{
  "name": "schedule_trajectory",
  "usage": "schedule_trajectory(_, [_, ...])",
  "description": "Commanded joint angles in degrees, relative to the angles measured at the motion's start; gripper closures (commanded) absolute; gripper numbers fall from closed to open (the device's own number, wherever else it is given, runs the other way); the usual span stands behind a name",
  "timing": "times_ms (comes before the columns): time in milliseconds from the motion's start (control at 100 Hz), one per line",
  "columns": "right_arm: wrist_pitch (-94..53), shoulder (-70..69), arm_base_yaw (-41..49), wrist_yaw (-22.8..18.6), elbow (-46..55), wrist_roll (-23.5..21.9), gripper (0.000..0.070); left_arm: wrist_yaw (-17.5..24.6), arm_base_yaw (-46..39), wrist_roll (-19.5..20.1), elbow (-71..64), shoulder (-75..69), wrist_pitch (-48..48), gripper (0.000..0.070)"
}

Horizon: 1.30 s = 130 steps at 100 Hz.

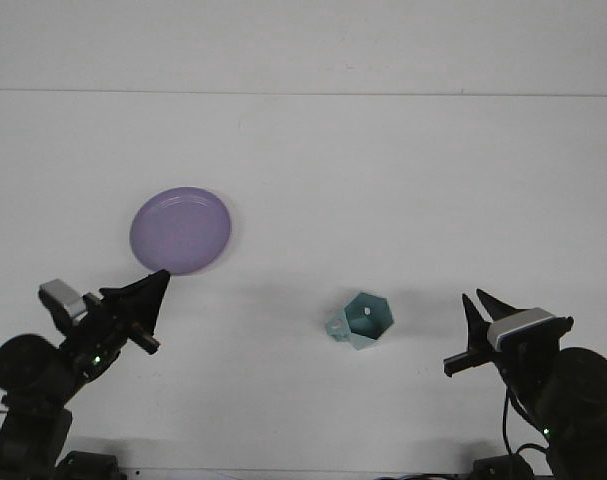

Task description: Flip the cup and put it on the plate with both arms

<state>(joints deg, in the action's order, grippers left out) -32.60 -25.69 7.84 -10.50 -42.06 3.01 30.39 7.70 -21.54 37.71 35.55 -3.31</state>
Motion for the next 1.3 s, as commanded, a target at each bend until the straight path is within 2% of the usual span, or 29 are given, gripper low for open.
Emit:
schedule_trajectory(0, [1.1,2.3,0.0,0.0,2.0,-0.4,0.0514,1.0,3.1,5.9,5.7,6.7,3.5,0.0688])
schedule_trajectory(180, [1.1,6.6,0.0,0.0,5.5,-0.4,0.0482,0.4,14.0,15.0,21.0,23.3,18.8,0.0688])
schedule_trajectory(330, [1.0,7.0,0.0,0.0,5.7,-0.4,0.0481,-3.4,21.2,19.2,33.1,35.6,29.4,0.0671])
schedule_trajectory(490, [0.9,7.0,0.0,0.2,5.7,-0.1,0.0481,-3.8,26.6,20.5,44.4,46.1,36.3,0.0440])
schedule_trajectory(640, [0.8,7.0,0.0,0.5,5.8,0.1,0.0481,-4.5,30.0,22.1,52.2,54.1,42.2,0.0420])
schedule_trajectory(740, [0.8,7.0,0.0,1.6,5.8,0.2,0.0481,-5.6,31.8,22.6,56.0,58.8,45.1,0.0267])
schedule_trajectory(780, [0.8,7.0,0.0,1.6,5.8,0.3,0.0481,-6.2,32.3,22.8,57.3,60.6,46.0,0.0233])
schedule_trajectory(900, [0.8,7.0,0.0,1.5,5.8,0.3,0.0481,-6.6,33.7,24.3,60.5,65.4,48.7,0.0236])
schedule_trajectory(1290, [0.3,7.0,0.0,1.5,5.8,0.3,0.0481,-7.5,37.6,25.4,66.9,76.2,49.9,0.0236])
